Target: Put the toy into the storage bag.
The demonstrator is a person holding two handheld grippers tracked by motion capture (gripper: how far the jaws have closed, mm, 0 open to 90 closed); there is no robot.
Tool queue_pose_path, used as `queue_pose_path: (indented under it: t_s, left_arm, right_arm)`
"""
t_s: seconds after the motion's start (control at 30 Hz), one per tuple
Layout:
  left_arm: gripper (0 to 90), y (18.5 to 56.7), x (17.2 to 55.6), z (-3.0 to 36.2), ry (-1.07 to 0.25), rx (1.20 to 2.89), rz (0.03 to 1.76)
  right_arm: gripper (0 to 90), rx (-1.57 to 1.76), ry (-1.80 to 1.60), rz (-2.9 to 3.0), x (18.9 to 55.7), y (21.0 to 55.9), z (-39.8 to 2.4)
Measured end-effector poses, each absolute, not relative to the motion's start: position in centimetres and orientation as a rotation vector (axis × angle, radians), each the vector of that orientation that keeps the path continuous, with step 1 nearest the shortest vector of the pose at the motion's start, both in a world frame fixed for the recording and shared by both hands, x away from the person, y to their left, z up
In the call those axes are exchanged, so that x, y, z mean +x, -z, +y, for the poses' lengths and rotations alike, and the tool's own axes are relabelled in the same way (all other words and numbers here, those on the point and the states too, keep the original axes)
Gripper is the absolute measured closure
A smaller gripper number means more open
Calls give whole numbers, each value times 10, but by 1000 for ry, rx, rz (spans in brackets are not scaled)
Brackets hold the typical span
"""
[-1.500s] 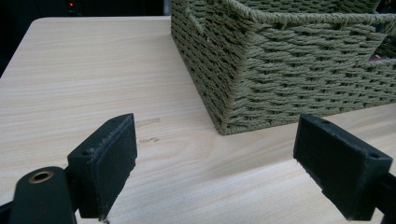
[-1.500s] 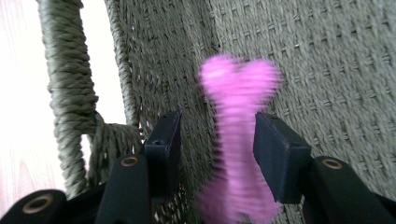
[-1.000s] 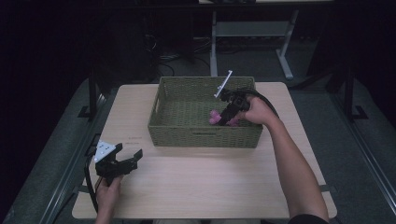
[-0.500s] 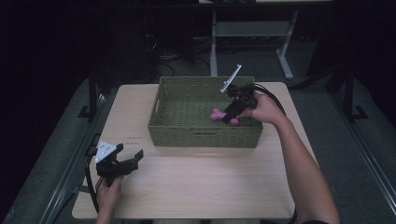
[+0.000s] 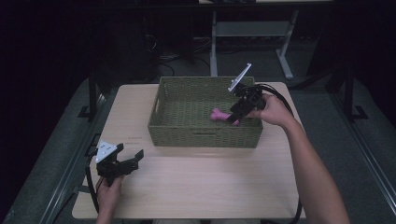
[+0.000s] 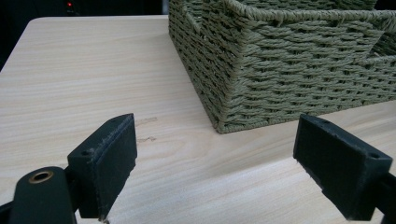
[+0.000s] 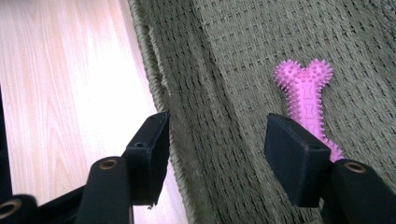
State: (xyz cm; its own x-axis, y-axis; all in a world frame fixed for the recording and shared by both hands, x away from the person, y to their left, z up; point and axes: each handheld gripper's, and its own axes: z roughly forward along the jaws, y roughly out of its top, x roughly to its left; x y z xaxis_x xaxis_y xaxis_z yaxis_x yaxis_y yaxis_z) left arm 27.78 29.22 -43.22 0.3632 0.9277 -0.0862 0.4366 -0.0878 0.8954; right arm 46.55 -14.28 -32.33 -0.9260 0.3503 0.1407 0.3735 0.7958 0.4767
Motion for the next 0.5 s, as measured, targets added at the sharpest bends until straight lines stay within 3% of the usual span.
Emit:
queue_pose_path:
  t_s: [0.5]
  left_arm:
    - [130,432,277,292,-662,1697,1220]
  right_arm:
    - [366,-592,825,-2944,447,318,-150]
